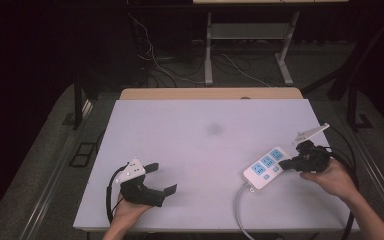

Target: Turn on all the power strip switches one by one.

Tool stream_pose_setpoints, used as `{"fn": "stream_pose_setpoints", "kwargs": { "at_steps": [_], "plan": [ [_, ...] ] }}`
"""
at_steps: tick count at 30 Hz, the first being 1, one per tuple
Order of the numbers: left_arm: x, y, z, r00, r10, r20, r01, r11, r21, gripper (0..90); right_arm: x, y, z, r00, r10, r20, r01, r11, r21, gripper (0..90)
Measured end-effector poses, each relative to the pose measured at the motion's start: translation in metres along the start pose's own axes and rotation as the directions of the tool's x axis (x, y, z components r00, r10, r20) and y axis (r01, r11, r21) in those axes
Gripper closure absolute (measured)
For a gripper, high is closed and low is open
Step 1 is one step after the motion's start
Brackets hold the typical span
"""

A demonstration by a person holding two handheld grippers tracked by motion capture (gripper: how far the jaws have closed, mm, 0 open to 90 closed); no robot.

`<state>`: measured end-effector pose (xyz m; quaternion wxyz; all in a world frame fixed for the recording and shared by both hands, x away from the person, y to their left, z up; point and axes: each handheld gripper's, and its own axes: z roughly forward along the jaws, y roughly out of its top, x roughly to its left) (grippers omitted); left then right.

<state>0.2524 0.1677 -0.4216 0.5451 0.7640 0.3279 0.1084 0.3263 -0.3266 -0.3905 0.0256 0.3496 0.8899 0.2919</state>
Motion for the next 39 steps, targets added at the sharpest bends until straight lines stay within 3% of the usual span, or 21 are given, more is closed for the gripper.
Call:
{"fn": "stream_pose_setpoints", "kwargs": {
  "at_steps": [27, 35, 39],
  "plan": [
    [0.0, 0.0, -0.002, 1.0, 0.001, -0.003, -0.001, 1.0, -0.003, 0.0, -0.002, 0.006, 0.021, 0.9998, 0.014, -0.015, -0.013, 1.0, 0.024, 90.0],
    [0.0, 0.0, -0.002, 1.0, 0.003, -0.001, -0.003, 1.0, -0.005, 0.0, -0.004, 0.005, 0.021, 0.9999, 0.007, 0.008, -0.007, 1.0, 0.028, 90.0],
    [0.0, 0.0, -0.002, 1.0, 0.005, 0.0, -0.005, 1.0, -0.002, 0.0, -0.01, 0.0, 0.02, 0.9993, 0.036, -0.012, -0.036, 0.999, 0.008, 90.0]
  ]
}}
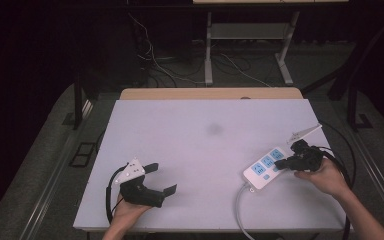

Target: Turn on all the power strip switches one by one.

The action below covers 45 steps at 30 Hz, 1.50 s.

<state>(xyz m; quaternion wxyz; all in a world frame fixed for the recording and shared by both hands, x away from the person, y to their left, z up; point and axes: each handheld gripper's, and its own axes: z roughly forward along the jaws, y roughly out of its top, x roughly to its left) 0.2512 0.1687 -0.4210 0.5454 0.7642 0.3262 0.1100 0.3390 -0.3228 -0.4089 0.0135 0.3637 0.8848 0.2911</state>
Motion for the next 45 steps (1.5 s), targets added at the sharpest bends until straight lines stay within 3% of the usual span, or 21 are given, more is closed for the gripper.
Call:
{"fn": "stream_pose_setpoints", "kwargs": {
  "at_steps": [22, 30, 42, 45],
  "plan": [
    [0.001, 0.0, 0.002, 1.0, 0.0, 0.002, 0.0, 1.0, 0.002, 0.0, 0.008, 0.001, 0.003, 0.998, -0.013, 0.062, 0.014, 1.0, -0.003, 90.0],
    [0.0, 0.001, 0.002, 1.0, 0.003, 0.008, -0.003, 1.0, 0.005, 0.0, 0.016, 0.006, 0.005, 0.9939, -0.05, 0.098, 0.046, 0.998, 0.048, 90.0],
    [0.003, 0.0, 0.0, 0.9999, -0.011, -0.001, 0.011, 0.9999, -0.003, 0.0, 0.01, 0.006, 0.002, 0.998, -0.036, 0.051, 0.034, 0.999, 0.036, 90.0],
    [0.003, 0.0, 0.0, 0.9999, -0.01, 0.0, 0.01, 0.9999, -0.001, 0.0, 0.013, 0.007, -0.005, 0.9985, -0.035, 0.041, 0.035, 0.999, 0.001, 90.0]
  ]
}}
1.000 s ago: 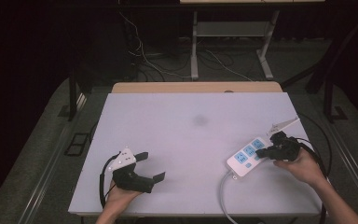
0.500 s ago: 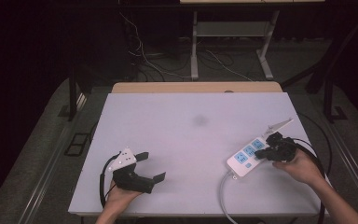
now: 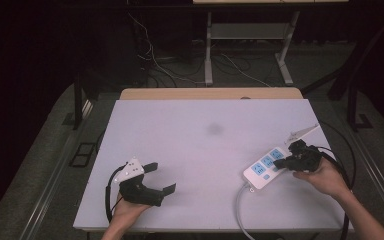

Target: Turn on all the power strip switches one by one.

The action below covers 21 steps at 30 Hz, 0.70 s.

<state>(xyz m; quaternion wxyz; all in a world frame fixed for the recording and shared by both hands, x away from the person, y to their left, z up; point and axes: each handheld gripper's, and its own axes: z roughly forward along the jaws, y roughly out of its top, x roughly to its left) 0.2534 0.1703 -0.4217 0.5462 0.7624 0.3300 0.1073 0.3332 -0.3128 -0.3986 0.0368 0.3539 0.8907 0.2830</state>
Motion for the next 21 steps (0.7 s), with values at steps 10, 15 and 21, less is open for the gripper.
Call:
{"fn": "stream_pose_setpoints", "kwargs": {
  "at_steps": [10, 15, 21],
  "plan": [
    [0.0, 0.0, 0.0, 1.0, -0.001, -0.002, 0.001, 1.0, -0.002, 0.0, 0.007, 0.017, -0.025, 0.999, -0.043, 0.008, 0.043, 0.998, -0.04, 90.0],
    [0.0, 0.0, -0.001, 1.0, -0.001, -0.002, 0.001, 1.0, -0.002, 0.0, 0.005, 0.021, -0.032, 0.9987, -0.047, 0.022, 0.048, 0.998, -0.042, 90.0],
    [0.0, 0.0, 0.0, 1.0, 0.002, -0.001, -0.002, 1.0, 0.003, 0.0, -0.001, 0.022, -0.042, 0.9986, -0.034, 0.039, 0.036, 0.998, -0.052, 90.0]
  ]
}}
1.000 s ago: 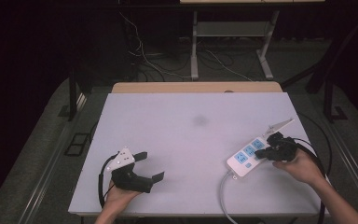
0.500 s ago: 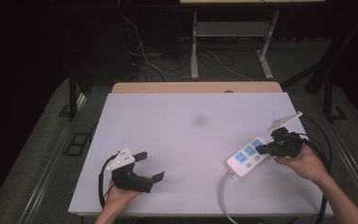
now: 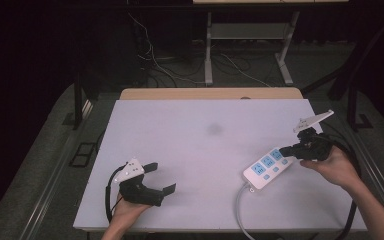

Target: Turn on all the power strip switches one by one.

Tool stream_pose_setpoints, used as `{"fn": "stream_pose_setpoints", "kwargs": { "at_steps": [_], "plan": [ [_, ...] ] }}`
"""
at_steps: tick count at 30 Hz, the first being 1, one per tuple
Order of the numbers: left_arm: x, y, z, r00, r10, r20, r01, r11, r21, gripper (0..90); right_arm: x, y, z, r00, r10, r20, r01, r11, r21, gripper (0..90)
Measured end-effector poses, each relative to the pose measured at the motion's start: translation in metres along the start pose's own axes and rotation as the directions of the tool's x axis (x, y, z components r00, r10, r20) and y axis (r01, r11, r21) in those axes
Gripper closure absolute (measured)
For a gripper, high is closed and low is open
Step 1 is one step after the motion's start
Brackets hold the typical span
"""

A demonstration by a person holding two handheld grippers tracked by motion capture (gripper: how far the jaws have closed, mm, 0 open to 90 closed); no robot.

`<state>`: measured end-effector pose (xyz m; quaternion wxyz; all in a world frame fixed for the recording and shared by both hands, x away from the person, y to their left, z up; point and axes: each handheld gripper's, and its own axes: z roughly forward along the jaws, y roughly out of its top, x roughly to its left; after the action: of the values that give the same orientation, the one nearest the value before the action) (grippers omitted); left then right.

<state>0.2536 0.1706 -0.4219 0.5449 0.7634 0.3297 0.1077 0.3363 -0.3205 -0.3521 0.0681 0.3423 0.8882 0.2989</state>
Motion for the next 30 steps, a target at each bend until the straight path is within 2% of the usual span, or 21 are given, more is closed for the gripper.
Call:
{"fn": "stream_pose_setpoints", "kwargs": {
  "at_steps": [15, 30],
  "plan": [
    [0.0, 0.0, 0.0, 1.0, -0.001, 0.0, 0.001, 1.0, 0.001, 0.0, -0.022, -0.008, -0.013, 0.998, 0.049, 0.039, -0.049, 0.999, -0.016, 90.0],
    [0.0, 0.0, 0.0, 1.0, -0.001, -0.001, 0.001, 1.0, 0.001, 0.0, -0.029, -0.022, 0.01, 0.9972, 0.07, 0.026, -0.071, 0.997, 0.026, 90.0]
  ]
}}
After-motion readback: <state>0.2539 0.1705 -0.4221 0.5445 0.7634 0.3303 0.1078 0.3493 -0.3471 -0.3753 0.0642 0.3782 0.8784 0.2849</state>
